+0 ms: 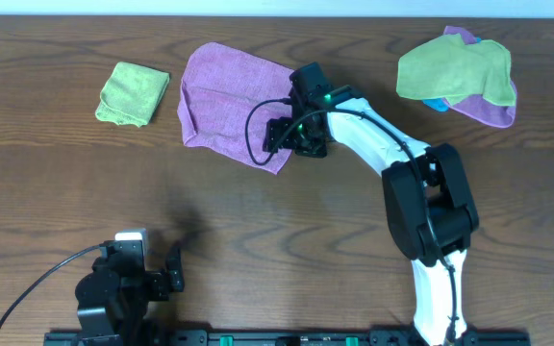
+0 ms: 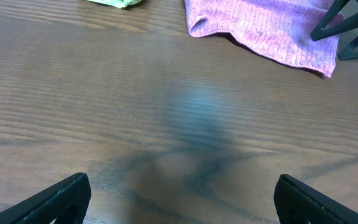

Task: Fold the cloth
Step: 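Spread the purple cloth flat on the table center with right gripper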

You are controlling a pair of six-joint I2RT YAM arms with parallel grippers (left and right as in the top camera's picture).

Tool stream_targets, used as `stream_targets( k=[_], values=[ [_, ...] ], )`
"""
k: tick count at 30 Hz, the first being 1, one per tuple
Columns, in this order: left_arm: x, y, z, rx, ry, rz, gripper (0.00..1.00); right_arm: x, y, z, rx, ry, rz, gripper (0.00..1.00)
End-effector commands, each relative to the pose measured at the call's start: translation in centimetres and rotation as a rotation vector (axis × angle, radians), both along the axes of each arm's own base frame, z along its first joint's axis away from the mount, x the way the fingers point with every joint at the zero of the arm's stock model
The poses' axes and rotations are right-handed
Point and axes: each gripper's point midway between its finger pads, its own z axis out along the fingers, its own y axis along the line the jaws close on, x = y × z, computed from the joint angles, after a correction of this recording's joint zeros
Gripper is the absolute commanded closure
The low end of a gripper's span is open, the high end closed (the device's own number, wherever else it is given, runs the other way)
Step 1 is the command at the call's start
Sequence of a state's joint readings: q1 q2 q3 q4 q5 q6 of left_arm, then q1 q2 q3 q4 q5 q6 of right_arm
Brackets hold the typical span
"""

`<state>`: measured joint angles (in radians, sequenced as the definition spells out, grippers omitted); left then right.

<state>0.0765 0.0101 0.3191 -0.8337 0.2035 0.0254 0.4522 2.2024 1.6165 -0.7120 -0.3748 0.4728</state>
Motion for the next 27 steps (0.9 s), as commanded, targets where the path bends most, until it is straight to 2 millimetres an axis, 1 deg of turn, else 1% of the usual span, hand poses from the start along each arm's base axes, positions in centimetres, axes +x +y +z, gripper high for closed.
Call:
stream_targets(
  k=[1,3,7,11,14,15,16,18,20,24,26,27],
  values=[
    [0.0,-0.1,-0.1,-0.01,0.0,-0.001,0.05,-0.6,0.1,-1.4,0.019,0.064,-0.021,0.15],
    [0.0,-0.1,-0.1,-0.01,0.0,-0.001,0.05,-0.9,0.5,-1.7,0.038,0.081,-0.014,0.23],
    [0.0,-0.1,-0.1,-0.01,0.0,-0.001,0.05,-1.4,1.1,-2.3,0.051,0.103,0.002,0.32],
    [0.0,-0.1,-0.1,-0.01,0.0,-0.001,0.05,-1.6,1.9,-2.4,0.054,0.089,0.027,0.51],
    [0.0,-0.3,-0.1,-0.017,-0.001,-0.01,0.04,-1.5,2.3,-2.3,0.059,0.065,0.051,0.75],
    [0.0,-0.6,-0.1,-0.03,-0.001,-0.022,0.05,-1.5,2.2,-2.3,0.059,0.06,0.061,0.91],
    [0.0,-0.8,-0.1,-0.051,0.0,-0.019,0.05,-1.4,2.1,-2.3,0.058,0.057,0.066,0.99],
    [0.0,-1.0,0.0,-0.104,0.005,0.0,0.05,-1.4,1.6,-2.3,0.052,0.056,0.075,0.99],
    [0.0,-1.1,0.0,-0.161,0.012,0.033,0.04,-1.4,0.2,-2.3,0.011,0.071,0.056,0.99],
    [0.0,-3.4,1.1,-0.262,-0.011,-0.07,0.05,-1.7,-3.9,-1.9,-0.125,0.085,0.039,0.99],
    [-0.1,-4.1,1.3,-0.332,0.0,-0.076,0.05,-1.8,-5.9,-1.3,-0.179,0.088,0.034,0.99],
    [-0.2,-4.3,1.3,-0.366,0.012,-0.07,0.05,-1.9,-6.6,-1.2,-0.194,0.092,0.034,0.99]
  ],
)
